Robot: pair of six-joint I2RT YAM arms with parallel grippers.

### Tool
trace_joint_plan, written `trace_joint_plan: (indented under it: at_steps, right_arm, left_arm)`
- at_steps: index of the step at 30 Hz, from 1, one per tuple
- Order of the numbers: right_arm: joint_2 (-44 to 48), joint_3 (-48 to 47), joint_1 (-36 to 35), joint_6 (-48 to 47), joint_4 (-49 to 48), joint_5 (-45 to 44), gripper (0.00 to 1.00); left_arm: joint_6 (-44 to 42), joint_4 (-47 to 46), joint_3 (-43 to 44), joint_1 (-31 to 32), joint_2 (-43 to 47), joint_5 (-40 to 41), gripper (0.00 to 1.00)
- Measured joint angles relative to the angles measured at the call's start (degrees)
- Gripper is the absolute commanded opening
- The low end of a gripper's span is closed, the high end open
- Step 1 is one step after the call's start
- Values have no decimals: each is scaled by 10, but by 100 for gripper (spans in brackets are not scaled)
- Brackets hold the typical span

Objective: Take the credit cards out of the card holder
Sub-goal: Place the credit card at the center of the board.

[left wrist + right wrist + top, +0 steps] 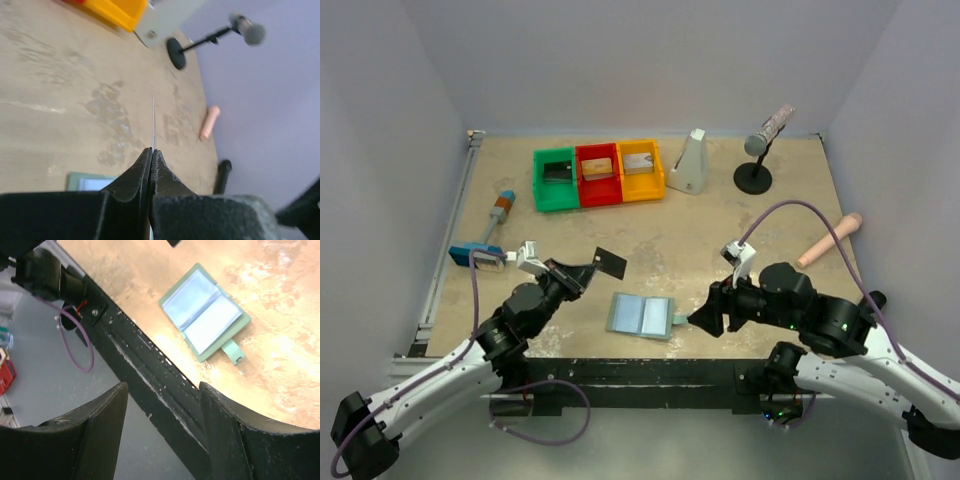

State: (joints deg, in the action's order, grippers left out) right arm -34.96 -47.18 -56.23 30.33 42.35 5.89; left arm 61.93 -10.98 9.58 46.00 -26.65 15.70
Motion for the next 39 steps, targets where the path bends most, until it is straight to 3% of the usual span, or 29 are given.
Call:
trace_joint_plan:
  at_steps: [4, 9, 16, 28, 35, 39]
  right_arm:
    - [33, 28, 0, 26, -2, -36, 62]
    - [36, 62, 0, 54, -13, -38, 61]
    - [35, 82, 0, 69, -26, -32, 61]
    - [30, 109, 0, 71, -52, -19, 62]
    - [27, 109, 0, 71, -56, -19, 61]
    - [27, 109, 0, 71, -56, -19, 61]
  left_arm:
    - [50, 75, 48, -15, -73, 114, 0]
    - [91, 83, 61, -90, -186, 147, 0]
    - [94, 13, 67, -158, -319, 129, 0]
    - [89, -113, 76, -218, -437, 55, 0]
    - [83, -133, 80, -240, -479, 9, 0]
    - [74, -132, 87, -254, -492, -10, 10]
